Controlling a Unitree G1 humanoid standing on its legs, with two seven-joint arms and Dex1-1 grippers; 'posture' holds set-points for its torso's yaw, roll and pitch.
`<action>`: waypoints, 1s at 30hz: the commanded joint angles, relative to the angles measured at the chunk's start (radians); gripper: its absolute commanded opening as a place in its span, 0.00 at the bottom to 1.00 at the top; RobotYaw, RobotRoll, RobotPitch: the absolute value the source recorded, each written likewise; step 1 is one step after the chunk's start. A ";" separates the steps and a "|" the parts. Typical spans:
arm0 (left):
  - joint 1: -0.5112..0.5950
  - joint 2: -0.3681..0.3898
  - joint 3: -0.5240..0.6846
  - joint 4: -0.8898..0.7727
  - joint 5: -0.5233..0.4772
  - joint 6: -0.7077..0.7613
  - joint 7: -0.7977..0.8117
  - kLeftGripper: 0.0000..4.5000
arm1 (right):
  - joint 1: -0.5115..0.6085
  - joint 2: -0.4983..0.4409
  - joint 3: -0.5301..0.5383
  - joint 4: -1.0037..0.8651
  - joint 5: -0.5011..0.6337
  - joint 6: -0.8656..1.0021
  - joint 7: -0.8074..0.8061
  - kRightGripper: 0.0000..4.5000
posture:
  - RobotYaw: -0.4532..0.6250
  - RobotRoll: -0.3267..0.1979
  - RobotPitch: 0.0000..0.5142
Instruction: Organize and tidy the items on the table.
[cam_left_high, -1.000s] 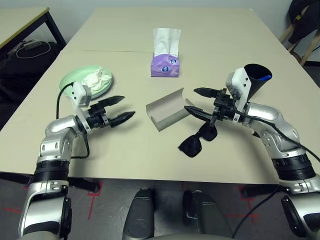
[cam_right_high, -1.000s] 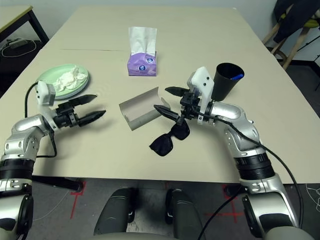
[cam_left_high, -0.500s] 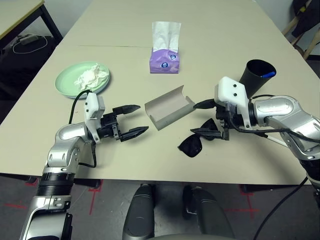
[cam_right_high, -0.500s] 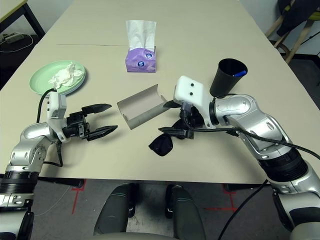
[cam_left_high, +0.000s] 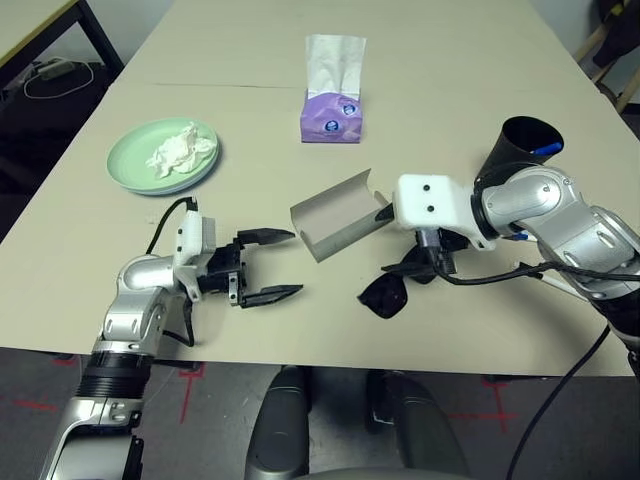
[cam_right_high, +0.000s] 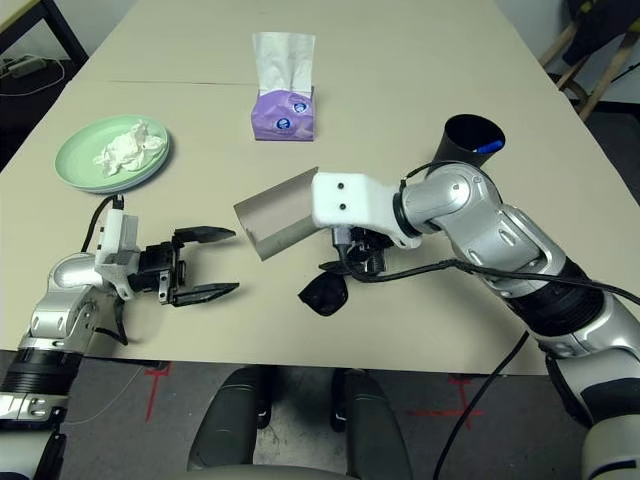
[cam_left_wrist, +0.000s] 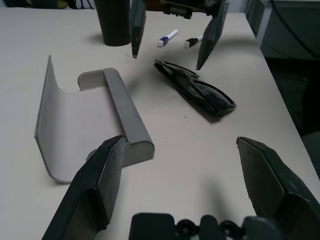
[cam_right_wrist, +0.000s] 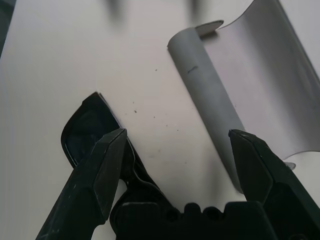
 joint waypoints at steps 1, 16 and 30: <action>0.006 0.013 -0.019 0.002 0.007 -0.042 -0.035 0.99 | -0.013 0.004 0.021 0.007 -0.045 -0.061 0.021 1.00 | 0.61 0.62 0.38; -0.010 0.017 -0.045 0.011 -0.003 -0.076 -0.088 0.99 | -0.020 -0.065 0.027 -0.025 -0.172 -0.236 0.181 1.00 | 0.60 0.62 0.38; -0.023 0.012 -0.052 0.010 -0.011 -0.069 -0.094 0.99 | 0.013 -0.027 0.074 -0.056 -0.283 -0.262 0.225 1.00 | 0.60 0.62 0.38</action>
